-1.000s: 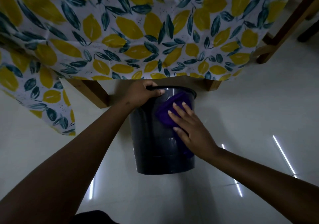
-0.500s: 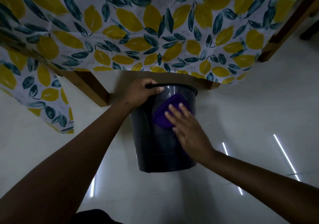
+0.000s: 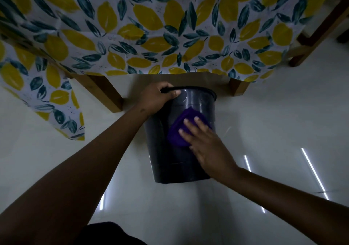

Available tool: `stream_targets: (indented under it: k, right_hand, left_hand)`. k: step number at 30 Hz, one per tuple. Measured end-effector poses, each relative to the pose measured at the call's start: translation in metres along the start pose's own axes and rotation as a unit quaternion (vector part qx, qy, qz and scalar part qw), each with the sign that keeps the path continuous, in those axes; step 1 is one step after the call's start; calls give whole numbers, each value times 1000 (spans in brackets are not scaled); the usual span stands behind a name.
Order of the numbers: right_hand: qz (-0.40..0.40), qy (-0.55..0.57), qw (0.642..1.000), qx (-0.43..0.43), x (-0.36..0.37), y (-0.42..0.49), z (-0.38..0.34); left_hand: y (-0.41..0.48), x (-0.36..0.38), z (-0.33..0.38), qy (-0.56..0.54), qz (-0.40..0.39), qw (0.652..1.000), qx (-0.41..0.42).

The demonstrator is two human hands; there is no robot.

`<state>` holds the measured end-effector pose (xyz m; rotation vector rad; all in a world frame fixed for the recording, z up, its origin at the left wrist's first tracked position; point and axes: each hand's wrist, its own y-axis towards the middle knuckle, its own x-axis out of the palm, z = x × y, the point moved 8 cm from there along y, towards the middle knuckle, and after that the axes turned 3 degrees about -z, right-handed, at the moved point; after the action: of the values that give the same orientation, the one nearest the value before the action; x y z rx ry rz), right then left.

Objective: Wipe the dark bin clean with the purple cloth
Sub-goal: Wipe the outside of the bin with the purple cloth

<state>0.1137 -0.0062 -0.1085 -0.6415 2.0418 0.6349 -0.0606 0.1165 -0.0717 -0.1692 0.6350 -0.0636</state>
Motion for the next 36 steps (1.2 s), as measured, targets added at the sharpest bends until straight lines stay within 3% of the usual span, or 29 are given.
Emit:
stream_targets:
  k: [3, 8, 12, 19, 26, 28, 31, 33, 36]
  right_hand:
    - [21, 5, 999, 27, -6, 2, 7]
    - [-115, -106, 973, -170, 30, -30, -48]
    - [-131, -118, 961, -215, 34, -38, -57]
    - [-14, -32, 999, -34, 8, -10, -11]
    - [15, -59, 995, -85, 16, -9, -17]
    - [28, -34, 995, -90, 12, -7, -15]
    - [53, 87, 994, -41, -4, -6, -10]
    - [91, 206, 973, 54, -22, -4, -2]
    - [116, 401, 890, 183, -41, 2, 13]
  left_hand:
    - [-1, -2, 0, 5, 4, 1000, 8]
    - [0, -4, 5, 34, -9, 998, 42]
    - [1, 5, 18, 75, -51, 994, 68]
    - [1, -4, 8, 36, -16, 999, 24]
    - [6, -1, 14, 146, -27, 989, 25]
    - [5, 0, 19, 160, -27, 986, 29]
    - [3, -1, 16, 85, -19, 996, 16]
    - [1, -6, 10, 33, -3, 999, -7]
    - [-2, -12, 10, 30, 9, 1000, 0]
